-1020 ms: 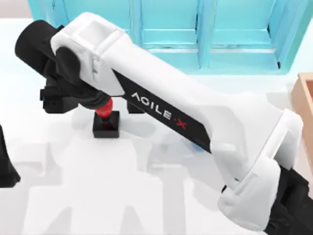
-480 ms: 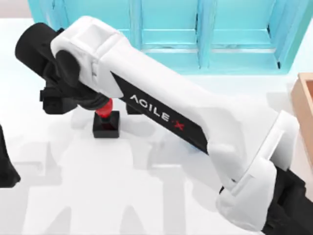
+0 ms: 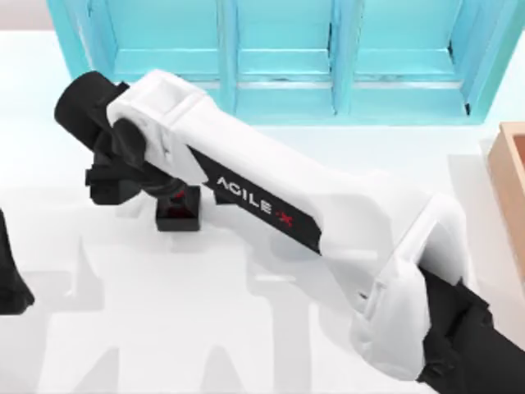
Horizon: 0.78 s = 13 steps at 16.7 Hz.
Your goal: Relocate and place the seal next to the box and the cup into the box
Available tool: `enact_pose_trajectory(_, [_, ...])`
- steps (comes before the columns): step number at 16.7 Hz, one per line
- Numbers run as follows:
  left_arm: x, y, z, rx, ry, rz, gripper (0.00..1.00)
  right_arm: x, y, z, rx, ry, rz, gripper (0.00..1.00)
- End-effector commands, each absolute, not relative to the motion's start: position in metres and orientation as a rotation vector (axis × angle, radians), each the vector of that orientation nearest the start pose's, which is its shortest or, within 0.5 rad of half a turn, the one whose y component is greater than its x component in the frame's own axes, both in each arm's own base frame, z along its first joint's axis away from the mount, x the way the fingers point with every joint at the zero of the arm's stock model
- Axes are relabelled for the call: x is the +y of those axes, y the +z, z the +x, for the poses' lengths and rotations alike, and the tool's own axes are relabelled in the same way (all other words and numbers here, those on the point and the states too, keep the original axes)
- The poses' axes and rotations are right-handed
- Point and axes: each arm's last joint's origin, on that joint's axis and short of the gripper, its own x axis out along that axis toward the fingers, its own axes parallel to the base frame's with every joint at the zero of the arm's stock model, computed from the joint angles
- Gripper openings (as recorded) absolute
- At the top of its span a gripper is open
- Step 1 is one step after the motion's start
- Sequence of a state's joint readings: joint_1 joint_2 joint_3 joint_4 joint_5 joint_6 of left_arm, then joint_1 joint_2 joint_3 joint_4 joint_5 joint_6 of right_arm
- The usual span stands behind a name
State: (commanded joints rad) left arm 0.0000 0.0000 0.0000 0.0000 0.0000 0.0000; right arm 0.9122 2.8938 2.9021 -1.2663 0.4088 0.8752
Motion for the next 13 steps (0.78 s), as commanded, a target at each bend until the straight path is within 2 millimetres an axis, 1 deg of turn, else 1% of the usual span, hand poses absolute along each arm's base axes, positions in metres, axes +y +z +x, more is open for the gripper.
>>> enact_pose_trajectory(1, [-0.0012,0.16,0.1057,0.0,0.0,0.0,1.0,0.4375,0.1352,0.3435,1.071,-0.008,0.006,1.0])
enact_pose_trajectory(13, [-0.0012,0.16,0.1057,0.0,0.0,0.0,1.0,0.4375,0.1352,0.3435,1.071,-0.008,0.006,0.1])
